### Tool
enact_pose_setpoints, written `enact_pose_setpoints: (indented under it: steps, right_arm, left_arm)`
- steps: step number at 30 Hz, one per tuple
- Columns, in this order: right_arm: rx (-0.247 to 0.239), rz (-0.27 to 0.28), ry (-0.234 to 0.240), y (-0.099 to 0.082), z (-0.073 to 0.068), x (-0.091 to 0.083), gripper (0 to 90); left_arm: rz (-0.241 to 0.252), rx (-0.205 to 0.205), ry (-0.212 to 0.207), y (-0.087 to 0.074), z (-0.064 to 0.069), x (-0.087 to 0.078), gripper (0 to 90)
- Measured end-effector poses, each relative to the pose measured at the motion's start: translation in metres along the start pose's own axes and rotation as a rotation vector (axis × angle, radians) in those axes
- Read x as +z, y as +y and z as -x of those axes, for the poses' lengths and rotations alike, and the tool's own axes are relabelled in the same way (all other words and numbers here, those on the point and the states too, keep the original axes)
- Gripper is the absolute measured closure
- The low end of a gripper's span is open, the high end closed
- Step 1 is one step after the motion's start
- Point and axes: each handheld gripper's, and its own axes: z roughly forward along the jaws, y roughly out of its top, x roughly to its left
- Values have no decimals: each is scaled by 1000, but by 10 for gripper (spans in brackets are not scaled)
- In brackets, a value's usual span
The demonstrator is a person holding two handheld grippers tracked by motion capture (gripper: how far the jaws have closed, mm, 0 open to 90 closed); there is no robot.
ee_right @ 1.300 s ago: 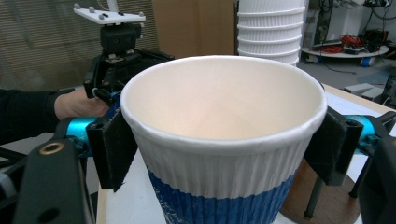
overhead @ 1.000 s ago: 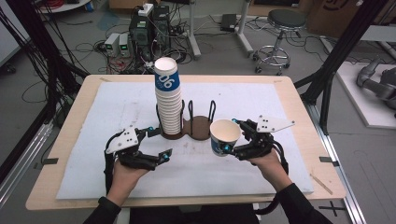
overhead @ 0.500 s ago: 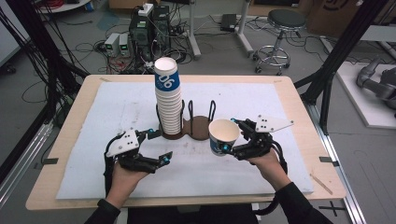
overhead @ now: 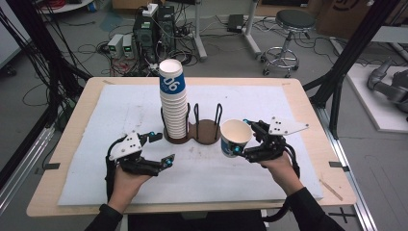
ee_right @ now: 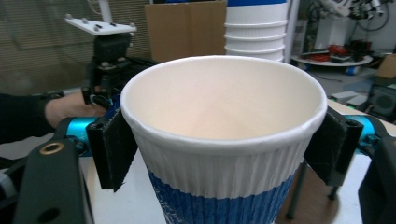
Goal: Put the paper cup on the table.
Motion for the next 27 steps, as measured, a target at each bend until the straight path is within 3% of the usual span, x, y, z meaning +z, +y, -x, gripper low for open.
enact_pose_setpoints:
  steps: [5,10,14,19,27]
  right_arm:
    - [-4,4,-33,2,4,-9,215]
    - [-12,8,-62,2,7,-17,214]
    - [-12,16,-89,2,12,-23,214]
    - [-4,15,-127,1,18,-29,215]
    - [-8,1,-202,-3,32,-41,215]
  left_arm:
    - [2,30,15,9,4,-1,155]
    - [18,25,19,12,2,-5,156]
    - [64,-37,30,7,-5,-12,155]
    - [64,-37,60,1,-11,-18,156]
    - [44,6,50,0,-7,-14,155]
